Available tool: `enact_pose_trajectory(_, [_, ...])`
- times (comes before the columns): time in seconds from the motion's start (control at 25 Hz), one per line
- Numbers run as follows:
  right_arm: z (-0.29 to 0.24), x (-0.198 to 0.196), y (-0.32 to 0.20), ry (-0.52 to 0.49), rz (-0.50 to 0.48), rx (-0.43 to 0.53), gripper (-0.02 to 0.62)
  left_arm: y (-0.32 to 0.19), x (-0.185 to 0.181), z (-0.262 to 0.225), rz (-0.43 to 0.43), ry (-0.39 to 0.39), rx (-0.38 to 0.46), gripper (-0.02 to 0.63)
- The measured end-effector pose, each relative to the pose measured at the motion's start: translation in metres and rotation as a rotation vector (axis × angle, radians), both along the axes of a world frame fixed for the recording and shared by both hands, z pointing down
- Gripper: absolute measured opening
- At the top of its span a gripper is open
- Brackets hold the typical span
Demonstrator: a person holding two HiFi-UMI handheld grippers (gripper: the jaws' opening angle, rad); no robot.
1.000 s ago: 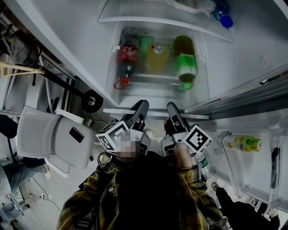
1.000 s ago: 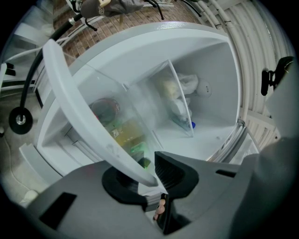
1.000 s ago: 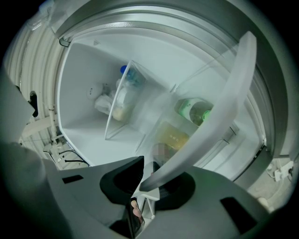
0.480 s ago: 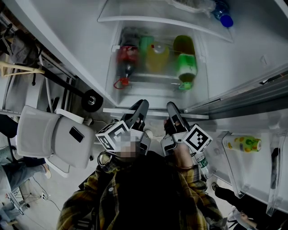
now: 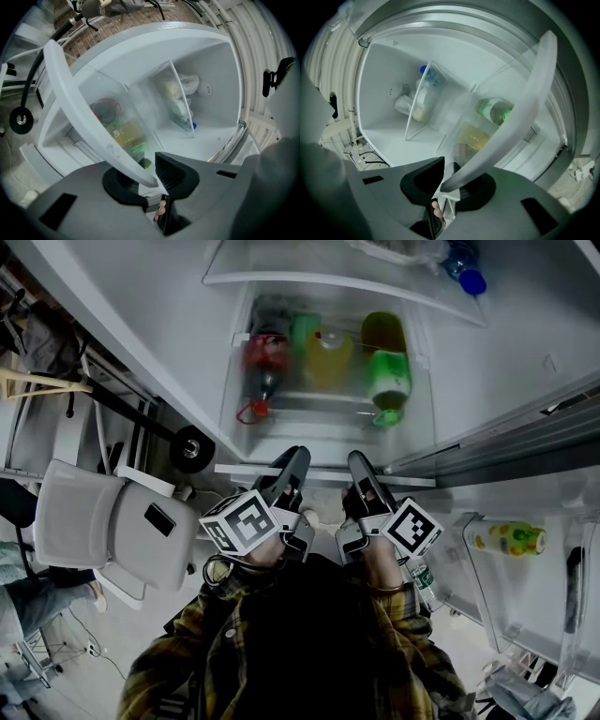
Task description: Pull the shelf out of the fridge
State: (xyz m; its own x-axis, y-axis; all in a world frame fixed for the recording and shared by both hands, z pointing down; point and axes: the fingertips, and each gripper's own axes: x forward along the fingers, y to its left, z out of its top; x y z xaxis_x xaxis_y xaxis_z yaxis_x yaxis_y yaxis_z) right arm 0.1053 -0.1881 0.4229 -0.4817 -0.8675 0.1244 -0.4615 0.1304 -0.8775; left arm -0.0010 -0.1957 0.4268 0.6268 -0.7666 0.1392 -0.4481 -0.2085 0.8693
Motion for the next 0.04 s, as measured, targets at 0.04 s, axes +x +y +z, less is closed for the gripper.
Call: enact_pose_trajectory(0.04, [-0.0002,0.0000,-0.0001,0.001,0.001,0.000,0.077,-0.0001,-0.0001,-0.0001,0.000,0.000,0.000,0.080])
